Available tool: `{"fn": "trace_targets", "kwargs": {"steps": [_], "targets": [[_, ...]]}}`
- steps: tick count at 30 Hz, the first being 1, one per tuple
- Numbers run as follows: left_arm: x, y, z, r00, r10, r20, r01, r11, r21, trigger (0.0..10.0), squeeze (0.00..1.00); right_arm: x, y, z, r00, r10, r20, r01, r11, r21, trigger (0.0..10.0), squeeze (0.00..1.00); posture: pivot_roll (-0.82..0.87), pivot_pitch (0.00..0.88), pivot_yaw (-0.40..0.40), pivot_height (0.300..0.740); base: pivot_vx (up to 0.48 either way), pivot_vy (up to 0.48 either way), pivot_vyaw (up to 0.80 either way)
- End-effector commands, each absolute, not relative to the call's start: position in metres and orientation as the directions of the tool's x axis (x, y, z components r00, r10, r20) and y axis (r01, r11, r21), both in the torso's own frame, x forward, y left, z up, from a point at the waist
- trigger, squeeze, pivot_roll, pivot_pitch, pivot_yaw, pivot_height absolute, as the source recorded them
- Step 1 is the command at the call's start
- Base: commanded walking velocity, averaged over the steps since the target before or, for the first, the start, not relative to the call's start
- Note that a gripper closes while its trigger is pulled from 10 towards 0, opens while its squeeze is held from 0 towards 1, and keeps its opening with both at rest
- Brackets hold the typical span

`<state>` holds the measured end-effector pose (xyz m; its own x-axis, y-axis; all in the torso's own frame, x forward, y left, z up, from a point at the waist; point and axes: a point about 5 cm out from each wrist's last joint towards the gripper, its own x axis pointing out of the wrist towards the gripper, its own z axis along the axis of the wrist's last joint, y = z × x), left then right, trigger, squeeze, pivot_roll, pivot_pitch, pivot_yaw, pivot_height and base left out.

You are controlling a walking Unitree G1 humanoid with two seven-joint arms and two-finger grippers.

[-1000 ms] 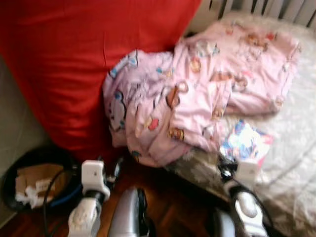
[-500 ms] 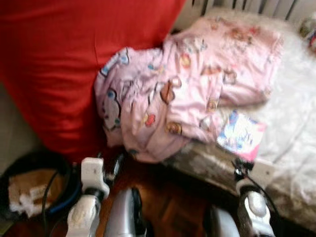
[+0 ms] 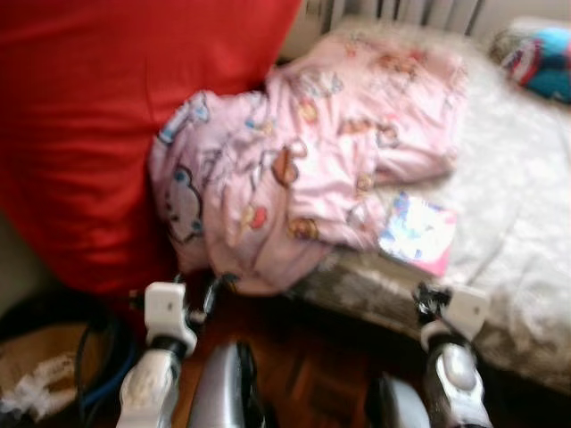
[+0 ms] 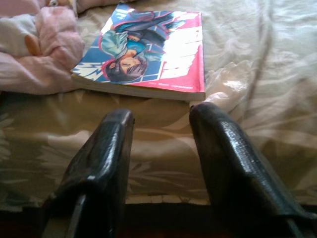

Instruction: Clean up the room

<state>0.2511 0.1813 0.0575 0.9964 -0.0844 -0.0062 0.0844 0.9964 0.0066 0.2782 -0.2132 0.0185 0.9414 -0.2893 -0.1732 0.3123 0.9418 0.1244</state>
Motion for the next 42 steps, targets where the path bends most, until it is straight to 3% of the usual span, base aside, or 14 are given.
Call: {"fn": "trace_targets", "kwargs": {"steps": [1, 28, 37, 42], "targets": [[0.2519, 0.1847, 0.0583, 0.997, -0.081, -0.008, 0.081, 0.997, 0.002, 10.0, 0.00, 0.2750, -0.2116, 0.0143, 0.938, -0.290, -0.189, 0.316, 0.940, 0.126, 10.0, 0.00, 0.12, 0.119, -0.006, 0.579, 0.285, 0.000, 0.00], [0.2527, 0.1842, 0.0591, 0.996, -0.085, -0.002, 0.085, 0.996, -0.002, 10.0, 0.00, 0.2767, -0.2083, 0.0130, 0.939, -0.280, -0.200, 0.309, 0.941, 0.138, 10.0, 0.00, 0.12, 0.118, -0.008, 0.579, 0.339, 0.000, -0.12], [0.2524, 0.1849, 0.0588, 0.997, -0.079, -0.006, 0.079, 0.997, 0.002, 10.0, 0.00, 0.2762, -0.2078, 0.0121, 0.937, -0.281, -0.206, 0.312, 0.940, 0.137, 10.0, 0.00, 0.13, 0.121, -0.009, 0.579, 0.000, 0.000, -0.70], [0.2518, 0.1839, 0.0585, 0.996, -0.085, -0.008, 0.085, 0.996, 0.005, 10.0, 0.00, 0.2759, -0.2079, 0.0132, 0.941, -0.280, -0.191, 0.307, 0.943, 0.127, 10.0, 0.00, 0.13, 0.123, -0.010, 0.579, 0.000, 0.000, 0.00]]}}
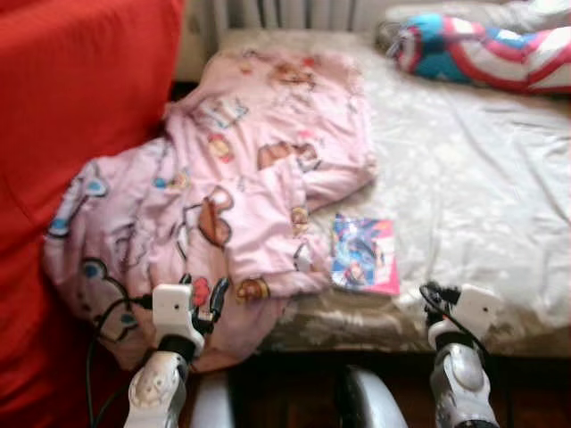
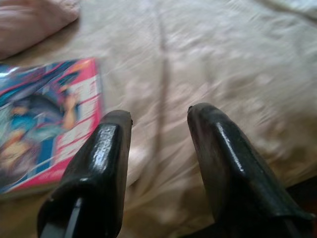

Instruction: Clean up the room

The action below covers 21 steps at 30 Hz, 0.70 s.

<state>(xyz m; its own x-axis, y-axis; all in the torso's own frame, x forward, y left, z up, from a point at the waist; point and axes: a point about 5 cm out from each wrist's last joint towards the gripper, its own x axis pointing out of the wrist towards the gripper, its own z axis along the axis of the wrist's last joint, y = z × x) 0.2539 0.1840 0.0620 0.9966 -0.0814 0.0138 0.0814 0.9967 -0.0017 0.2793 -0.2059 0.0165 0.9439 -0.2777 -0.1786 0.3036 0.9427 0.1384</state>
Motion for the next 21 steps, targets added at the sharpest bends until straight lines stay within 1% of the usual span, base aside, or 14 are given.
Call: {"fn": "trace_targets", "kwargs": {"steps": [1, 2, 6, 17, 20, 21], "targets": [[0.2518, 0.1839, 0.0585, 0.996, -0.085, -0.008, 0.085, 0.996, 0.005, 10.0, 0.00, 0.2759, -0.2079, 0.0132, 0.941, -0.280, -0.191, 0.307, 0.943, 0.127, 10.0, 0.00, 0.13, 0.123, -0.010, 0.579, 0.000, 0.000, 0.00], [0.2516, 0.1837, 0.0584, 0.996, -0.085, -0.008, 0.085, 0.996, 0.006, 10.0, 0.00, 0.2758, -0.2081, 0.0130, 0.941, -0.280, -0.192, 0.306, 0.944, 0.125, 10.0, 0.00, 0.13, 0.124, -0.010, 0.579, 0.000, 0.000, 0.00], [0.2516, 0.1839, 0.0584, 0.996, -0.084, -0.007, 0.084, 0.996, 0.004, 10.0, 0.00, 0.2759, -0.2075, 0.0131, 0.942, -0.278, -0.191, 0.304, 0.944, 0.126, 10.0, 0.00, 0.13, 0.124, -0.010, 0.579, 0.258, 0.000, 0.00], [0.2515, 0.1838, 0.0583, 0.996, -0.084, -0.007, 0.084, 0.996, 0.002, 10.0, 0.00, 0.2759, -0.2072, 0.0114, 0.937, -0.280, -0.208, 0.311, 0.940, 0.138, 10.0, 0.00, 0.13, 0.124, -0.010, 0.579, 0.314, 0.000, 0.00], [0.2514, 0.1836, 0.0582, 0.996, -0.085, -0.008, 0.085, 0.996, 0.002, 10.0, 0.00, 0.2758, -0.2066, 0.0114, 0.938, -0.279, -0.206, 0.311, 0.940, 0.139, 10.0, 0.00, 0.13, 0.126, -0.010, 0.579, 0.328, 0.000, -0.74], [0.2513, 0.1836, 0.0583, 0.997, -0.083, -0.006, 0.083, 0.997, 0.001, 10.0, 0.00, 0.2758, -0.2059, 0.0117, 0.940, -0.277, -0.201, 0.306, 0.942, 0.135, 10.0, 0.00, 0.13, 0.126, -0.010, 0.579, 0.300, 0.000, 0.00]]}}
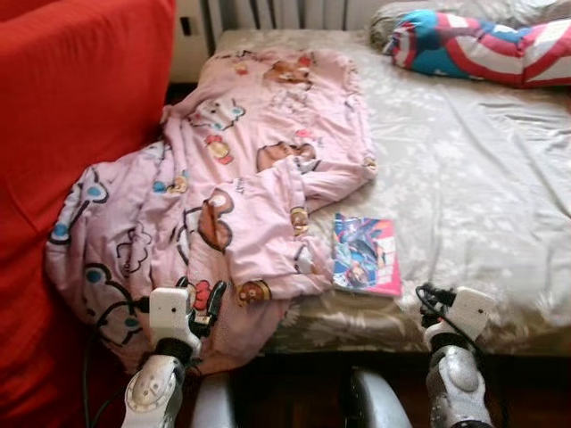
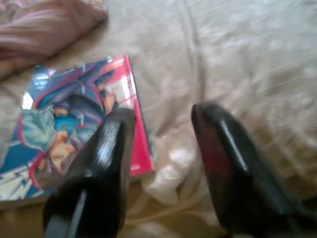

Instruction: Clean up the room

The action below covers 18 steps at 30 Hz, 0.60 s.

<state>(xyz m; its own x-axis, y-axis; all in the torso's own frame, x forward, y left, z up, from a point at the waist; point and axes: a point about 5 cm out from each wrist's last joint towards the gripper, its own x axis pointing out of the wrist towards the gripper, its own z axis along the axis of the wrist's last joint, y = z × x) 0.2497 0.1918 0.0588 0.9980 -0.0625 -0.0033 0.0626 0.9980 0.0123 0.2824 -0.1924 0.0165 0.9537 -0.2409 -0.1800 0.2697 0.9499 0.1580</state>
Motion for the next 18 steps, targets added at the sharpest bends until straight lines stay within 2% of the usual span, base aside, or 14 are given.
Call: {"fn": "trace_targets", "kwargs": {"steps": [1, 11, 18], "targets": [[0.251, 0.184, 0.058, 0.997, -0.080, -0.006, 0.080, 0.997, -0.001, 10.0, 0.00, 0.276, -0.205, 0.012, 0.941, -0.272, -0.201, 0.301, 0.945, 0.129, 10.0, 0.00, 0.13, 0.126, -0.010, 0.579, 0.240, 0.000, 0.00], [0.251, 0.184, 0.058, 0.997, -0.081, -0.007, 0.081, 0.997, -0.007, 10.0, 0.00, 0.276, -0.204, 0.007, 0.938, -0.247, -0.244, 0.278, 0.955, 0.102, 10.0, 0.00, 0.13, 0.126, -0.010, 0.579, 0.000, 0.000, 0.00], [0.250, 0.183, 0.059, 0.996, -0.087, -0.005, 0.087, 0.996, -0.010, 10.0, 0.00, 0.288, -0.204, 0.009, 0.930, -0.215, -0.299, 0.244, 0.968, 0.062, 10.0, 0.00, 0.14, 0.138, -0.007, 0.579, 0.000, 0.000, 0.00]]}}
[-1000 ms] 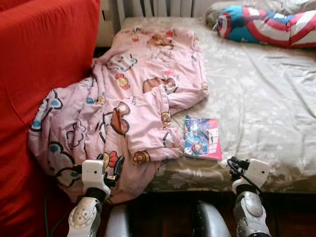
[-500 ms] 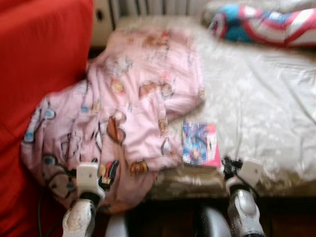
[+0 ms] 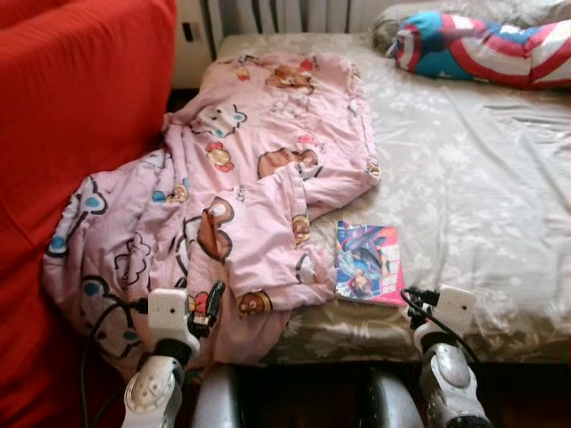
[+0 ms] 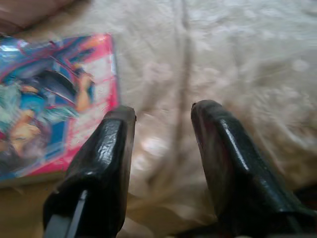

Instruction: Clean up the room

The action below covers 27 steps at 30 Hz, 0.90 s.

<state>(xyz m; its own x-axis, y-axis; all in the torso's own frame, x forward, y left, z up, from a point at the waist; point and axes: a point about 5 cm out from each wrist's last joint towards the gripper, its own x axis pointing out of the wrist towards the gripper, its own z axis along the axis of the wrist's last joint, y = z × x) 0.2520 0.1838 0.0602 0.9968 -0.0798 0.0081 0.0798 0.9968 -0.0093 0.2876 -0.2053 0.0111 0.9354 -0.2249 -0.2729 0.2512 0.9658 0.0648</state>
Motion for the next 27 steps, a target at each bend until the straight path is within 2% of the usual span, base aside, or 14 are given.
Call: {"fn": "trace_targets", "kwargs": {"steps": [1, 7, 10, 11, 12, 13, 19, 20, 21, 27], "targets": [[0.250, 0.183, 0.059, 0.996, -0.087, -0.004, 0.087, 0.996, -0.010, 10.0, 0.00, 0.290, -0.204, 0.010, 0.928, -0.214, -0.304, 0.243, 0.968, 0.060, 10.0, 0.00, 0.14, 0.139, -0.008, 0.579, 0.000, 0.000, 0.00], [0.247, 0.185, 0.060, 0.996, -0.090, -0.003, 0.090, 0.996, -0.005, 10.0, 0.00, 0.301, -0.215, 0.015, 0.890, -0.257, -0.376, 0.294, 0.955, 0.042, 10.0, 0.00, 0.16, 0.154, 0.000, 0.579, 0.000, 0.000, 0.00], [0.244, 0.185, 0.060, 0.995, -0.096, -0.006, 0.096, 0.995, -0.001, 10.0, 0.00, 0.307, -0.212, 0.018, 0.888, -0.240, -0.393, 0.291, 0.954, 0.076, 10.0, 0.00, 0.17, 0.165, 0.006, 0.579, 0.000, 0.000, 0.00], [0.243, 0.186, 0.061, 0.995, -0.097, -0.006, 0.097, 0.995, 0.001, 10.0, 0.00, 0.309, -0.211, 0.019, 0.890, -0.234, -0.390, 0.288, 0.954, 0.084, 10.0, 0.48, 0.18, 0.172, 0.009, 0.579, 0.000, 0.000, 0.00], [0.243, 0.186, 0.061, 0.995, -0.097, -0.007, 0.097, 0.995, 0.002, 10.0, 0.00, 0.311, -0.209, 0.020, 0.893, -0.229, -0.387, 0.285, 0.954, 0.094, 10.0, 0.48, 0.18, 0.172, 0.009, 0.579, 0.000, 0.000, 0.00], [0.242, 0.187, 0.061, 0.995, -0.098, -0.008, 0.098, 0.995, 0.003, 10.0, 0.00, 0.313, -0.207, 0.022, 0.898, -0.219, -0.382, 0.277, 0.955, 0.103, 10.0, 1.00, 0.18, 0.178, 0.014, 0.579, 0.000, 0.000, 0.00], [0.233, 0.191, 0.061, 0.995, -0.097, -0.020, 0.098, 0.995, 0.015, 10.0, 0.00, 0.322, -0.200, 0.030, 0.909, -0.201, -0.366, 0.266, 0.955, 0.135, 10.0, 1.00, 0.20, 0.204, 0.029, 0.579, 0.000, 0.000, 0.00], [0.231, 0.192, 0.062, 0.995, -0.098, -0.025, 0.099, 0.995, 0.018, 10.0, 0.00, 0.323, -0.199, 0.031, 0.907, -0.202, -0.371, 0.268, 0.954, 0.136, 10.0, 0.74, 0.21, 0.209, 0.032, 0.579, 0.000, 0.000, 0.00], [0.230, 0.192, 0.062, 0.995, -0.099, -0.028, 0.100, 0.995, 0.019, 10.0, 0.00, 0.323, -0.199, 0.031, 0.906, -0.202, -0.373, 0.269, 0.953, 0.140, 10.0, 0.00, 0.21, 0.214, 0.035, 0.579, 0.000, 0.000, 0.00], [0.223, 0.194, 0.062, 0.994, -0.102, -0.048, 0.103, 0.994, 0.023, 10.0, 0.00, 0.325, -0.195, 0.032, 0.906, -0.200, -0.372, 0.282, 0.942, 0.180, 10.0, 0.00, 0.22, 0.232, 0.049, 0.579, 0.000, 0.000, 0.00]]}}
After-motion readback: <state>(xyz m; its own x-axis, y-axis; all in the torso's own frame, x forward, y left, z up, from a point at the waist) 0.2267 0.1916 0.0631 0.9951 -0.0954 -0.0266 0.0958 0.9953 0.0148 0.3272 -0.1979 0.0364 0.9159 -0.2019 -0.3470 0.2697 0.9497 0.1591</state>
